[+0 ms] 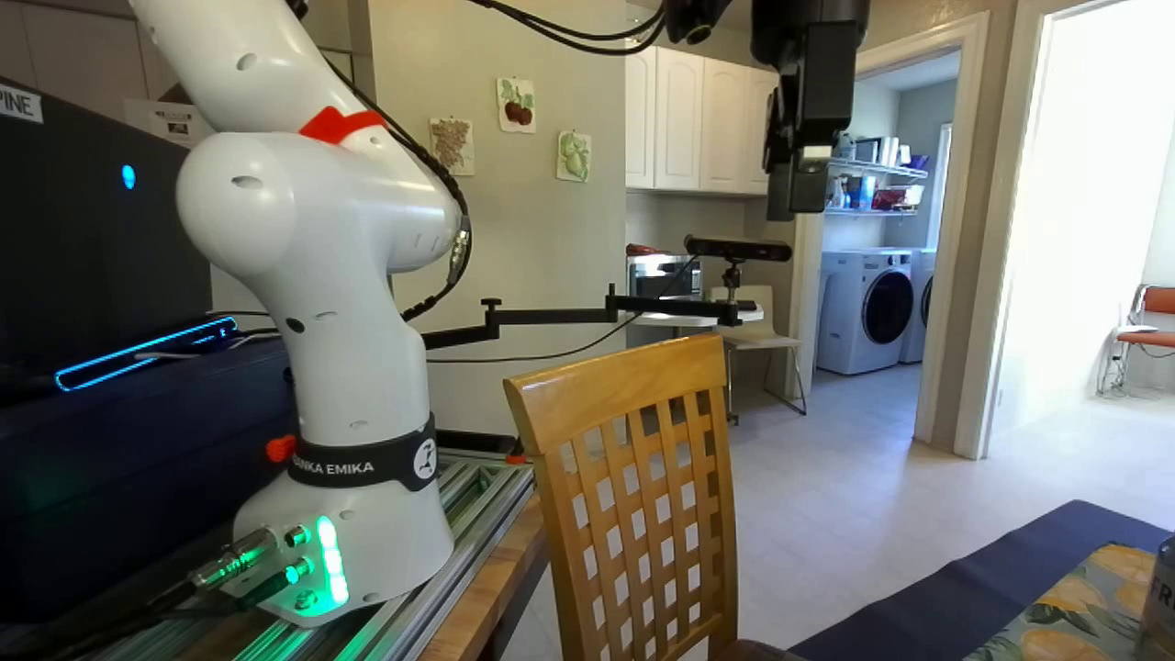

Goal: Put the lid on the bottle

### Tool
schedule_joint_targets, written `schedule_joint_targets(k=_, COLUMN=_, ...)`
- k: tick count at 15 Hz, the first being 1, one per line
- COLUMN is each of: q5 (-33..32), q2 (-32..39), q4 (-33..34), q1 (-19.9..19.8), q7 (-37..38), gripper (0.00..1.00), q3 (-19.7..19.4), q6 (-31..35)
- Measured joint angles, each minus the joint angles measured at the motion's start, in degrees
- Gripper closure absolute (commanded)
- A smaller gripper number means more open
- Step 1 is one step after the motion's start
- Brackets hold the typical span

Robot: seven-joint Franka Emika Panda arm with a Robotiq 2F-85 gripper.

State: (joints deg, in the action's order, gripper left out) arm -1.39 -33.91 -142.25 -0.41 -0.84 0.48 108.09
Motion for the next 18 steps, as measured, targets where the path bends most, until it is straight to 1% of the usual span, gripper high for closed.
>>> schedule_joint_targets(k=2, q5=0.0, q2=0.07, q4=0.14, q1=0.0, q7=0.43, gripper=0.0, q3=0.05, q6=0.22)
schedule_joint_targets(k=3, q5=0.23, q2=0.32, q4=0.62, q1=0.0, q7=1.76, gripper=0.0, q3=0.19, q6=0.77)
schedule_joint_targets(k=6, q5=3.3, q2=3.06, q4=4.4, q1=-0.02, q7=8.07, gripper=0.0, q3=0.54, q6=3.33)
schedule_joint_targets(k=9, q5=4.59, q2=8.6, q4=10.57, q1=-1.09, q7=14.96, gripper=0.0, q3=0.5, q6=6.22)
schedule_joint_targets(k=13, q5=4.56, q2=17.05, q4=17.67, q1=-4.8, q7=22.37, gripper=0.0, q3=-0.43, q6=9.7)
schedule_joint_targets(k=16, q5=4.44, q2=22.37, q4=20.06, q1=-7.13, q7=27.89, gripper=0.0, q3=-1.35, q6=13.06)
schedule_joint_targets(k=18, q5=4.43, q2=25.32, q4=20.57, q1=-7.88, q7=30.59, gripper=0.0, q3=-2.05, q6=15.43)
